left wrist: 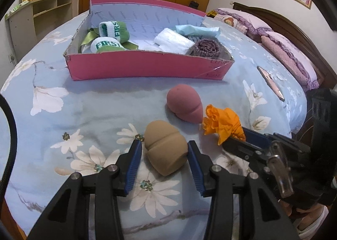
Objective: Organize soft objects
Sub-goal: 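Grasp the orange yarn bow with the right gripper while the left grasps the beige sponge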
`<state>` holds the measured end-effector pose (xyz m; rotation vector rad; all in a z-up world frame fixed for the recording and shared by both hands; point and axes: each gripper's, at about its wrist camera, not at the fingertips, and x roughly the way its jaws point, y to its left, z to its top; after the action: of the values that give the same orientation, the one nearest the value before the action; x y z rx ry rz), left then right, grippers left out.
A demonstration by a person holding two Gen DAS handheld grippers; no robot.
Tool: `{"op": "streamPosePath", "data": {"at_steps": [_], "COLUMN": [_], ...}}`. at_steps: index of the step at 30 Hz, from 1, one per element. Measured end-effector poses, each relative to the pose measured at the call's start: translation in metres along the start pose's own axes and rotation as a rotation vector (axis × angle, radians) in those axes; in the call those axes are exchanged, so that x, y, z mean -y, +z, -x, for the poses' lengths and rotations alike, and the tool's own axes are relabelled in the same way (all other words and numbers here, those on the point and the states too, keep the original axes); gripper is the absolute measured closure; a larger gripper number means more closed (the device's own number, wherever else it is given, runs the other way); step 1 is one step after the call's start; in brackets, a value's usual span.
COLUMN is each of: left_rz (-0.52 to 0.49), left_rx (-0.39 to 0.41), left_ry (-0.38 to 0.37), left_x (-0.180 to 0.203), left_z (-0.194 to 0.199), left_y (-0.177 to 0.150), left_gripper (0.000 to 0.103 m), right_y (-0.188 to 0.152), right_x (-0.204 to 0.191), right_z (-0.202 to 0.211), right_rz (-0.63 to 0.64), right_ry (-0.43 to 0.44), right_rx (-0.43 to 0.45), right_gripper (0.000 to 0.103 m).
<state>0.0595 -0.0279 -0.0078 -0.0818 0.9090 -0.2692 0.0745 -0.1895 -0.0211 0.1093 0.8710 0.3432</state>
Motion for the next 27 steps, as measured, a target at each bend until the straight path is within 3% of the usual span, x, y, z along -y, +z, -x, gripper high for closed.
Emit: {"op": "streamPosePath", "data": {"at_steps": [10,27], "left_rz": [0.026,-0.022], "left_rx": [-0.041,0.020], "left_ry": [-0.023,-0.036], "left_x": [-0.002,0.003], "left_z": [-0.010,0.013], "left_y": [0.002,0.004], "left_gripper": [0.056,0.067], "right_y": [-0.001,0.004], "right_x": [-0.002,-0.003], "right_z": [0.004,0.026], "right_rz": [0.005,0.010], "right_ry": [-0.001,0.004], "right_rx": [0.021,0.072], "right_gripper": [0.070,0.072]}}
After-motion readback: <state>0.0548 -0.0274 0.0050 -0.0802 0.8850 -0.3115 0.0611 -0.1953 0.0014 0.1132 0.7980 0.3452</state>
